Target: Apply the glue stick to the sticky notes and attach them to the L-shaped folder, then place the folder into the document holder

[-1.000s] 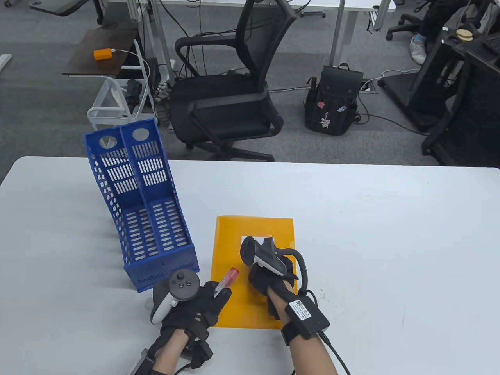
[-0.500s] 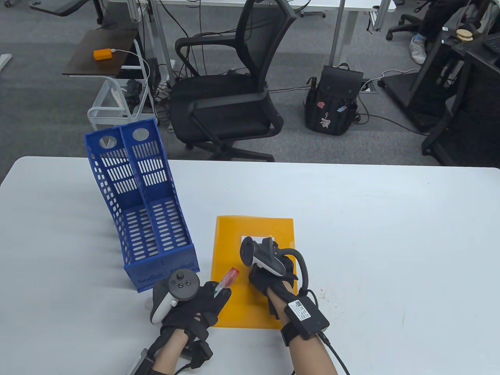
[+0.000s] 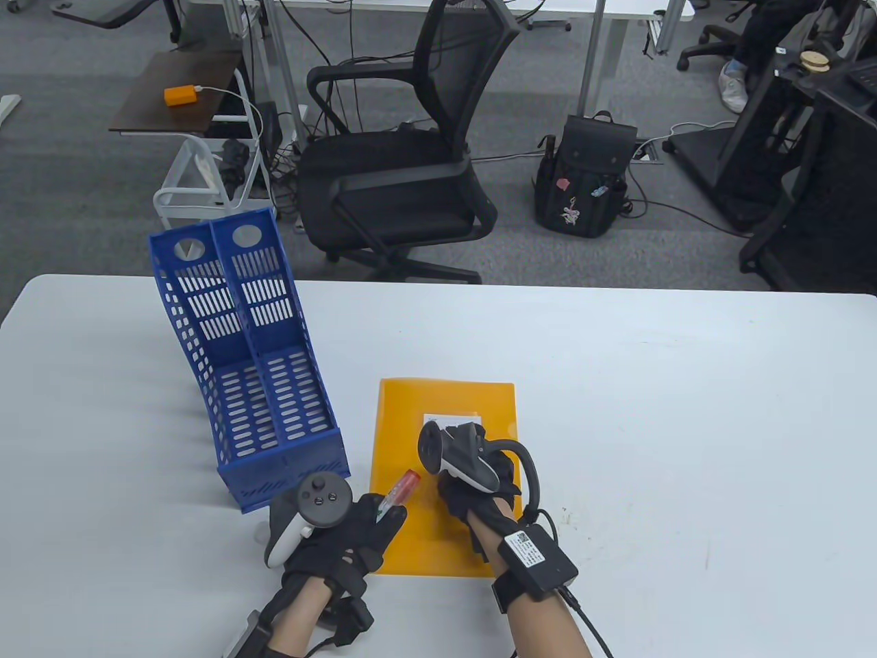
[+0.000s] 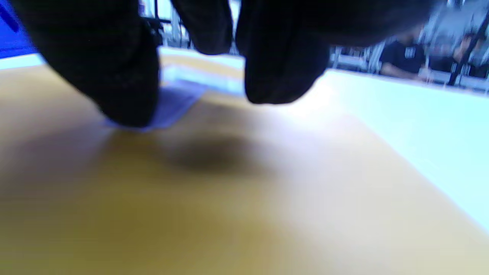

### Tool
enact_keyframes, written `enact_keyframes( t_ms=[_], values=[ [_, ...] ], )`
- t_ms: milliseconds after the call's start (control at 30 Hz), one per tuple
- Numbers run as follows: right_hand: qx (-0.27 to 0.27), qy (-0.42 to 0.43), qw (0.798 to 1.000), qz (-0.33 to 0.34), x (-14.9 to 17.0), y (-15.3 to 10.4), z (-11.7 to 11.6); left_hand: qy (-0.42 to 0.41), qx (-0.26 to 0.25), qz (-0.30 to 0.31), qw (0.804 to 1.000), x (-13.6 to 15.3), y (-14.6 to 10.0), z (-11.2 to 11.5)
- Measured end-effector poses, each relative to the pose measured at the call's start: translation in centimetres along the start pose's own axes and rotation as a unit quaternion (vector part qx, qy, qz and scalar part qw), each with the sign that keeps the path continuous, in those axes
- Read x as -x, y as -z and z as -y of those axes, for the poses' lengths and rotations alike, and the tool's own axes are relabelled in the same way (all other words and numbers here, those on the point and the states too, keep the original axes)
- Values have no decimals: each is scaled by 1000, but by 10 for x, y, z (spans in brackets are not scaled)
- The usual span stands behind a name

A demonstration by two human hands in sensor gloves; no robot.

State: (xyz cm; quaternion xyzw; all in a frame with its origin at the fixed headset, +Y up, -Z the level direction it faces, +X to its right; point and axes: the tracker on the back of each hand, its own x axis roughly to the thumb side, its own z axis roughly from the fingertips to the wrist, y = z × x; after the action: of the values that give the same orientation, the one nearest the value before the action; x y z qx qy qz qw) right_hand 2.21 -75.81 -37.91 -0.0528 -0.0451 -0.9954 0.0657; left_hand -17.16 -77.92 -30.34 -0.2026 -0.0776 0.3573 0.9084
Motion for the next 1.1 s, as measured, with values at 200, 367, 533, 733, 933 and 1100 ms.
enact_keyframes(
  t_ms=[200,367,533,733,933,1100],
  values=[
    [41,37,998,24,15,-40,4,17,-4,-9,1000,-4,-1,2],
    [51,53,997,39,34,-76,-1,59,-12,-18,998,-13,-2,7],
    [71,92,992,51,48,-98,-10,75,-16,-38,996,-20,-3,12],
    [112,137,982,71,52,-107,-6,79,-24,-53,995,-25,0,12],
    [129,157,974,104,41,-115,-4,35,-33,-45,998,-16,1,4],
    [131,154,972,121,33,-119,-6,40,-61,-36,997,-14,-1,-3]
  ],
)
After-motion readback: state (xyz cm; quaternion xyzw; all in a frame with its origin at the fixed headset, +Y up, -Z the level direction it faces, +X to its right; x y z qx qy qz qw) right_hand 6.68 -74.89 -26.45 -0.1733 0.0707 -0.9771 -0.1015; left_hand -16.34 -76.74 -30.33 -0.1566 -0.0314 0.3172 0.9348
